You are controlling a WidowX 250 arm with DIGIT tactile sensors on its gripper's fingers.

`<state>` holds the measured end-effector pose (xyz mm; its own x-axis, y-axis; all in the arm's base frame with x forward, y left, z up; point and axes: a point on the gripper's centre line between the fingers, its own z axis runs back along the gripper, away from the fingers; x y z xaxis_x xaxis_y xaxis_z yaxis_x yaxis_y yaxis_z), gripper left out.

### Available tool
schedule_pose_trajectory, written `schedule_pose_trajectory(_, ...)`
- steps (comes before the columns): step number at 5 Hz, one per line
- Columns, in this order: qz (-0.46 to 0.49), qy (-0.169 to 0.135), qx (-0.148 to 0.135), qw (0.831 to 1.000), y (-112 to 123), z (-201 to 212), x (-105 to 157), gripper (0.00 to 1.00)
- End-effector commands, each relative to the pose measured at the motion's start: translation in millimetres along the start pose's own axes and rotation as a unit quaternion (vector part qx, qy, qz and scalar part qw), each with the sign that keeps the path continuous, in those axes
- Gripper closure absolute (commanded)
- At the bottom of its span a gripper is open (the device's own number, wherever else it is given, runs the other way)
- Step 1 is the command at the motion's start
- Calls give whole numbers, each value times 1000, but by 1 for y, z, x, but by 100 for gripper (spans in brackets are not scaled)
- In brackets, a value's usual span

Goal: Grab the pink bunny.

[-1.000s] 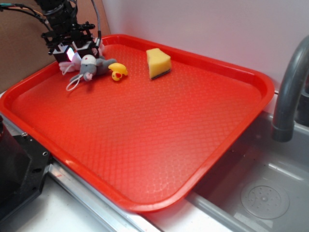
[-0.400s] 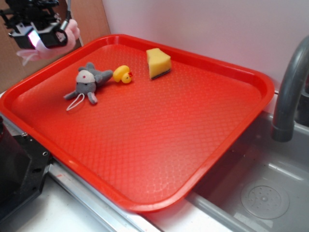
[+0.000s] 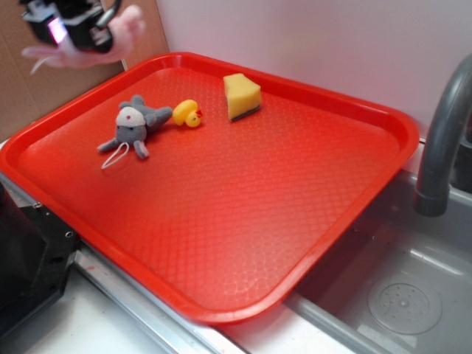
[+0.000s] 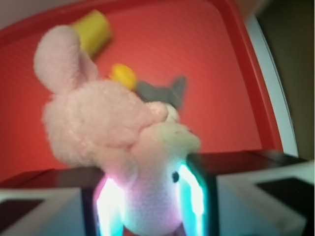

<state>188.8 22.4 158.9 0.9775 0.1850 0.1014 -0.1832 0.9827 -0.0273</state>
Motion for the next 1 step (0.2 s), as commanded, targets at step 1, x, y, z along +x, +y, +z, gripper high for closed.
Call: schedule_pose_trajectory(1, 2, -30, -23, 999, -3, 24, 21, 100)
